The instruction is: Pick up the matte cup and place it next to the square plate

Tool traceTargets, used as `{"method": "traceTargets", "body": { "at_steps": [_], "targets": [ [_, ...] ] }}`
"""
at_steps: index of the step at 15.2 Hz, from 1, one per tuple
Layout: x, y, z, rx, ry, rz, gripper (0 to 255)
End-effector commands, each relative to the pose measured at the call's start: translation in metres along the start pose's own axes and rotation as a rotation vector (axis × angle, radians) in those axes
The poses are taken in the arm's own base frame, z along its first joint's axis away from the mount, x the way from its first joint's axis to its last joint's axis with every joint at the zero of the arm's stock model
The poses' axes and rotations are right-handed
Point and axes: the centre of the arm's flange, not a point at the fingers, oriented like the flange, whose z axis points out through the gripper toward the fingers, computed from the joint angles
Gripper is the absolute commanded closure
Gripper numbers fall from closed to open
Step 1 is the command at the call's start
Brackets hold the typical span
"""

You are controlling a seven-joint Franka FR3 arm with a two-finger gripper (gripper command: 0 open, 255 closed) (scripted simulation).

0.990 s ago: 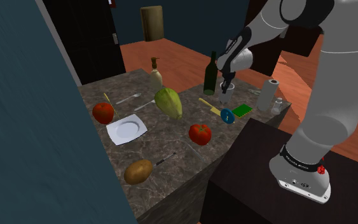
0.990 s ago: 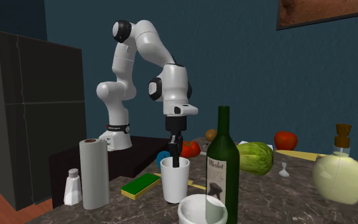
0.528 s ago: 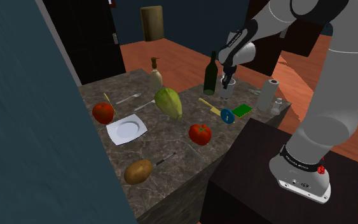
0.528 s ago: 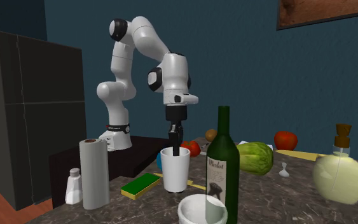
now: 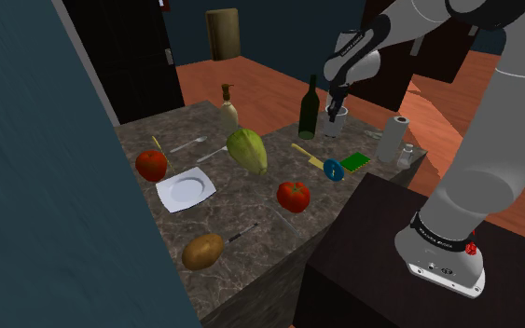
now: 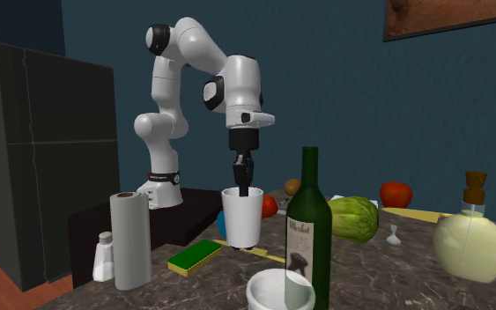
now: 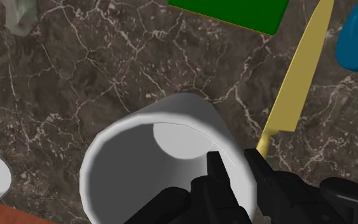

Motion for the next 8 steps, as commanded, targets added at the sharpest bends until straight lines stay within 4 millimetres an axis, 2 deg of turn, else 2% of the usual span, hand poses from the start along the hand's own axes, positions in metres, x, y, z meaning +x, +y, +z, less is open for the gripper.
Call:
{"method": "traceTargets", "body": {
  "at_steps": [1, 8],
  "targets": [
    [0.001, 0.001, -0.011, 0.0, 0.0, 0.0, 255],
    [0.002, 0.005, -0.048, 0.0, 0.0, 0.0, 255]
  ]
}}
